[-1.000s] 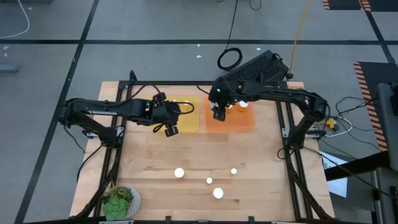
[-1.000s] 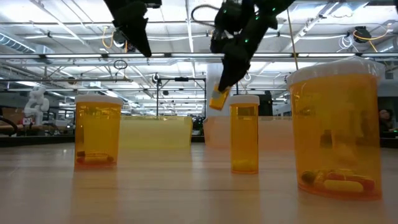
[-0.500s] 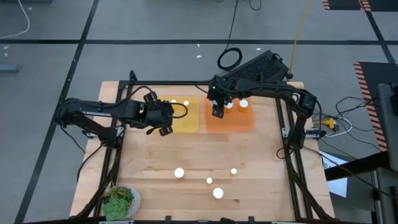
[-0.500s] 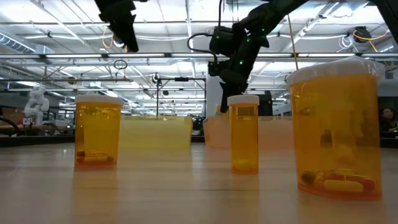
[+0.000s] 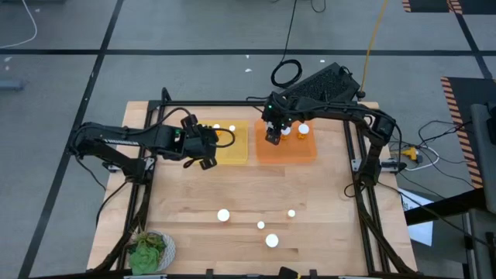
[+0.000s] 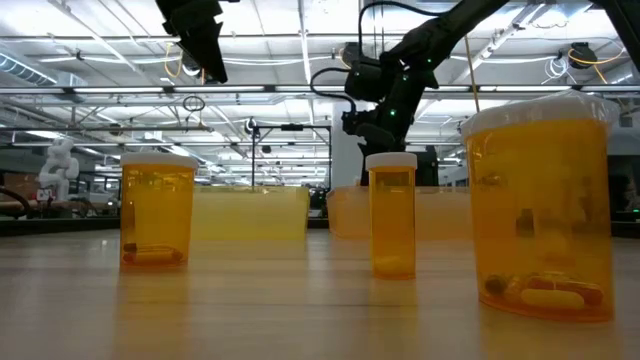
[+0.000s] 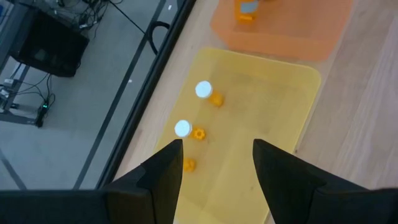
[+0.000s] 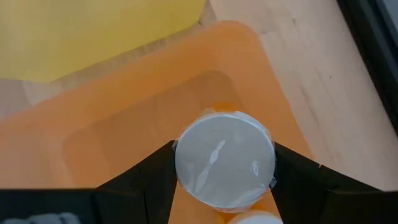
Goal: Pick and place medicine bottles into bin by pill shape (circle, oval)
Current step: Put the big orange pill bottle into the orange bin
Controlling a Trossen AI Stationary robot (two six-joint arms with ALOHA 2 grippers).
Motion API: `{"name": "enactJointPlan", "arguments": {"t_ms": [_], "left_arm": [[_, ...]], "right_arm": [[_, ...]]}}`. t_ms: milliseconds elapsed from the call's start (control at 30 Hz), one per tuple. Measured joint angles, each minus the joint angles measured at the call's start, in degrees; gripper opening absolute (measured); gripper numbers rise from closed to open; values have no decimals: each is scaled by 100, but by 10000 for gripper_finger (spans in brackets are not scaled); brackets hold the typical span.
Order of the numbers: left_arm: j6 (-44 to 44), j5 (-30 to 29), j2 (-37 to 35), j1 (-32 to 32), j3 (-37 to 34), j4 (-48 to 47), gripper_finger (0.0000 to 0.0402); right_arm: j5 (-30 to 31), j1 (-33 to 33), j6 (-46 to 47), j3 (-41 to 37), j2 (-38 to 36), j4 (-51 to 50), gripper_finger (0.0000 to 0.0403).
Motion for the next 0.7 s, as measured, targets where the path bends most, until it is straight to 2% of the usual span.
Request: {"name": "enactJointPlan", "arguments": {"t_ms": [300, 700], "left_arm": [[172, 6, 0, 0, -2, 251, 198], [185, 17, 0, 0, -1, 255, 198]], "right_arm": [[-281, 5, 58, -115, 0, 314, 212], [-278, 16, 11, -329, 0, 558, 223]]}}
